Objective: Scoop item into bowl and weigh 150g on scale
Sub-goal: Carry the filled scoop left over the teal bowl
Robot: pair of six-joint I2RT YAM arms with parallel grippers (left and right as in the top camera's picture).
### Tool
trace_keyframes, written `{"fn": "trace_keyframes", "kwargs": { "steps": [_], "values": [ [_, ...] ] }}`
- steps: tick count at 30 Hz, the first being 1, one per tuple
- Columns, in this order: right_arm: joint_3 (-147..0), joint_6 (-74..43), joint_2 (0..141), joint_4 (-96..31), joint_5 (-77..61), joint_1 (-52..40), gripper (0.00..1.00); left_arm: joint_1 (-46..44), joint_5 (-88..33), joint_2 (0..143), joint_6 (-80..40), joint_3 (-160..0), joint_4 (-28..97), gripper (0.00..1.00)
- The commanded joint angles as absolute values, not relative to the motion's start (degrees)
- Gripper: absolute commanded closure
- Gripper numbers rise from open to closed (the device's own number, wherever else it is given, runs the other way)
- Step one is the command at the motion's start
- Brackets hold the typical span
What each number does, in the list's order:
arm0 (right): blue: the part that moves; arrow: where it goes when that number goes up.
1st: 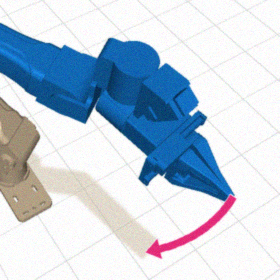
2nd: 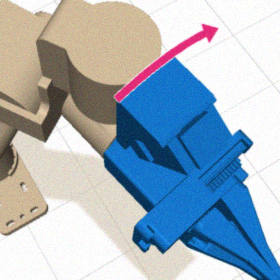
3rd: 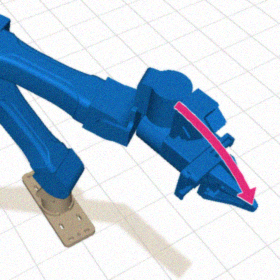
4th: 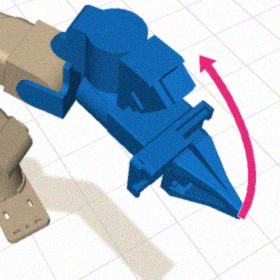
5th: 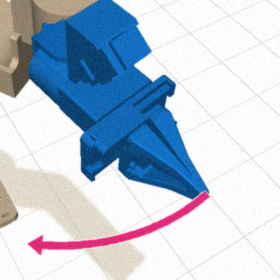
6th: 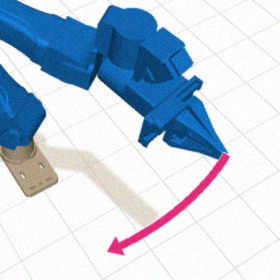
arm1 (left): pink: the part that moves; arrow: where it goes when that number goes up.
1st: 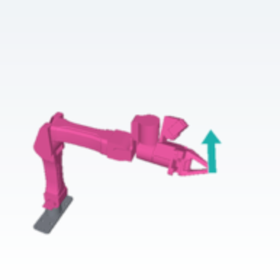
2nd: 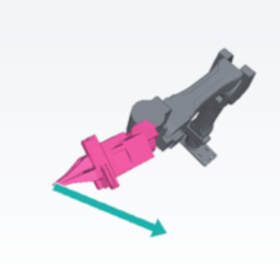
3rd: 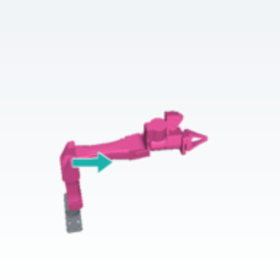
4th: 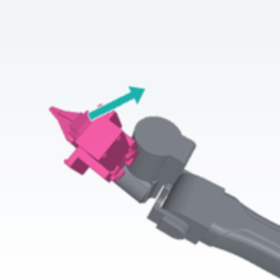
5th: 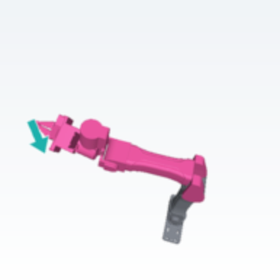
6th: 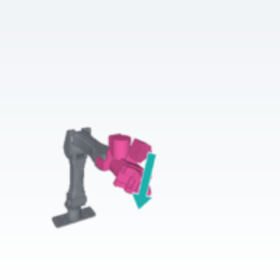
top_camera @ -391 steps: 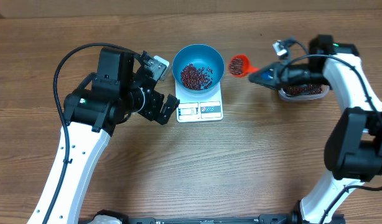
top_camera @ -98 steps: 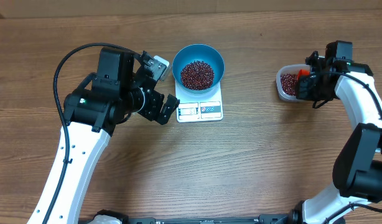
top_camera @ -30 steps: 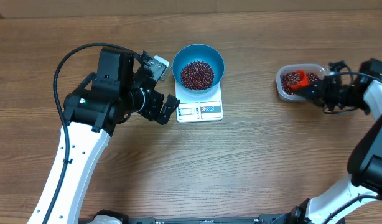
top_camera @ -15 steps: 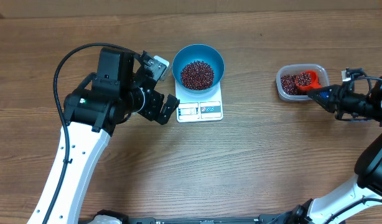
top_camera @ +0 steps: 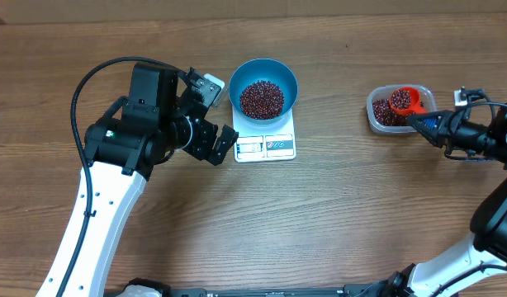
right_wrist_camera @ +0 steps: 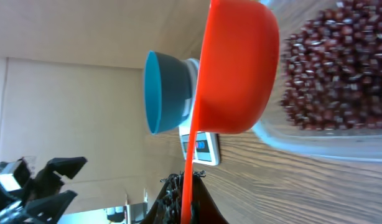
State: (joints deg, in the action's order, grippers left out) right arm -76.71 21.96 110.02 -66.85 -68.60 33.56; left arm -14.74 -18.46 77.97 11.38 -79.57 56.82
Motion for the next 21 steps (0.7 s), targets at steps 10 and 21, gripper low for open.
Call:
{"fn": "trace_keyframes", "kwargs": {
  "steps": [10, 21],
  "values": [
    [-76.62, 22.20, 104.73, -66.11, -76.07, 20.34, 0.96, -14.66, -18.87, 78.37, 12.23, -80.40, 56.75, 0.00],
    [-76.77, 3.99, 104.73, -49.43, -76.36, 5.50, 0.96, -14.66, -18.87, 78.37, 12.25, -80.40, 56.75, 0.00]
  ]
}}
